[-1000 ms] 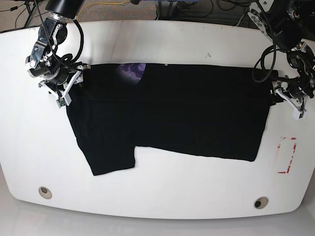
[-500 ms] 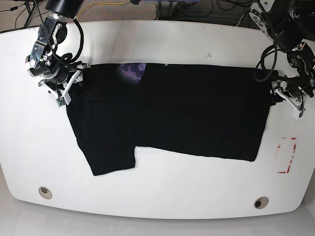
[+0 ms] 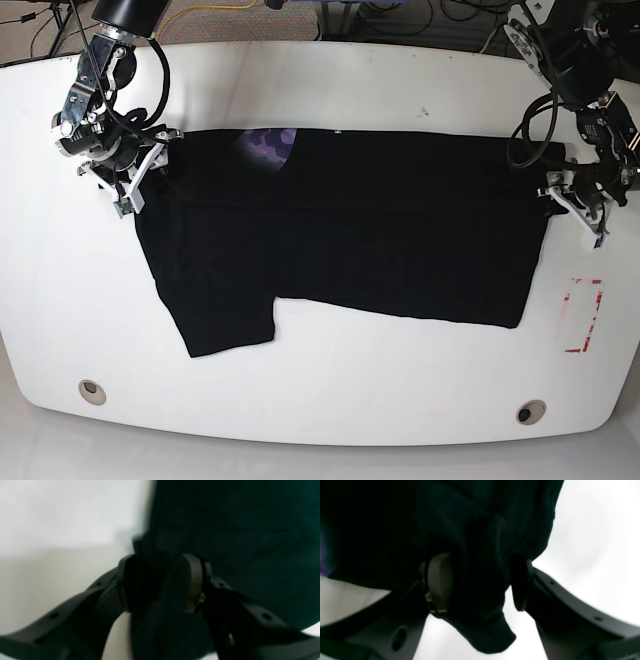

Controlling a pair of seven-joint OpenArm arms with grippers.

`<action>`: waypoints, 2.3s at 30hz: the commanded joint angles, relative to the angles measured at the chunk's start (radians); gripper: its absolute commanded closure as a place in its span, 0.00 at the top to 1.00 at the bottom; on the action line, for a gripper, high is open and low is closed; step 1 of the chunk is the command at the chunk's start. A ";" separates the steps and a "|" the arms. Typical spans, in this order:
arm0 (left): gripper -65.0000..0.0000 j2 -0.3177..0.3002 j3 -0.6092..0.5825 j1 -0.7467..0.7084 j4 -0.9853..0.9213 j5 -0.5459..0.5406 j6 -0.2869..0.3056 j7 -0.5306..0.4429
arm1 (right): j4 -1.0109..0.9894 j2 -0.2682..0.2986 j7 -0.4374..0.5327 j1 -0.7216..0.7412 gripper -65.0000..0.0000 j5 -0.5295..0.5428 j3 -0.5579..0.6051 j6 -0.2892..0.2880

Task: Layout the t-shirt on the table in an organized manner, then fold the t-shirt properly
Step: 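Hold the edge with both grippers and pull them apart to tension it, then hold the t-shirt edge taut between both grippers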

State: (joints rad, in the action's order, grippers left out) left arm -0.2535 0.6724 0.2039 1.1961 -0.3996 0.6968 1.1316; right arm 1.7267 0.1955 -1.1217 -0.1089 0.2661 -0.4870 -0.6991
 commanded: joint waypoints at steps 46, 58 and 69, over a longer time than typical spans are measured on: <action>0.17 -0.028 -0.003 -0.034 0.169 -0.014 0.001 0.054 | 0.020 0.012 0.016 0.016 0.53 0.009 -0.005 0.001; 0.17 -0.028 -0.009 -0.036 0.166 -0.008 0.001 0.054 | 0.019 0.012 0.016 0.016 0.53 0.009 -0.005 0.001; 0.16 -0.025 -0.070 -0.036 0.166 -0.011 0.001 0.054 | 0.019 0.012 0.016 0.016 0.53 0.009 -0.005 0.001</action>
State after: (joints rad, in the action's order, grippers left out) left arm -0.2569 0.5991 0.1505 1.3449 -0.4019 0.6971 1.1965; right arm 1.7267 0.1940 -1.1221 -0.1036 0.2657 -0.4870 -0.6987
